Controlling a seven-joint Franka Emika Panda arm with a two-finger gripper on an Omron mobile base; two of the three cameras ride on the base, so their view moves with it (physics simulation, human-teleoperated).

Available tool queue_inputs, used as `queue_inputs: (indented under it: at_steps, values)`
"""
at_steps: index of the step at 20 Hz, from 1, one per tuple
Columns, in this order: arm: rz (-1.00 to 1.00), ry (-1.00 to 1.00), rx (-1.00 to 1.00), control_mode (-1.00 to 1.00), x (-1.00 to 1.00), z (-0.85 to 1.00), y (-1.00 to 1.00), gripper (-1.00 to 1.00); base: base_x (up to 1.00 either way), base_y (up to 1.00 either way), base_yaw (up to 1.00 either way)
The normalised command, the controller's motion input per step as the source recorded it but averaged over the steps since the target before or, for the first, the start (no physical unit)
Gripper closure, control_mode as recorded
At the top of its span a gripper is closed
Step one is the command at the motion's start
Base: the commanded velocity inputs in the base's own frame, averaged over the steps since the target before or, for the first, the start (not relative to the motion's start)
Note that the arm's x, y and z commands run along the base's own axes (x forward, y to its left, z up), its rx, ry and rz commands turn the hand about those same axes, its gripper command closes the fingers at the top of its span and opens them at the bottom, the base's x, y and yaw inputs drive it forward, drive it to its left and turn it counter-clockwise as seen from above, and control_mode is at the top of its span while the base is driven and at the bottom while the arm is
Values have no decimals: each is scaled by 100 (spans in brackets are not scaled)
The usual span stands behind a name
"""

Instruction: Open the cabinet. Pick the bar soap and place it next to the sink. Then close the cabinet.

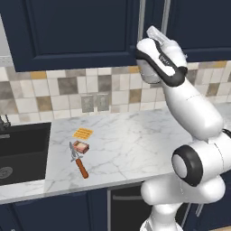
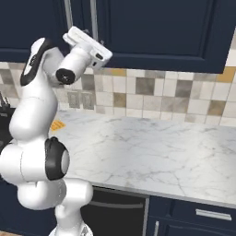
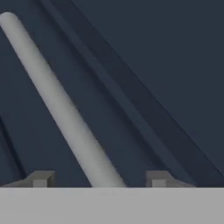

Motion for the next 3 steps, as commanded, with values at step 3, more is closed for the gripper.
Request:
queue_inputs:
  at_steps: [3]
  values:
    - [0,16,0,-100,15,0,0,-100,0,0,0]
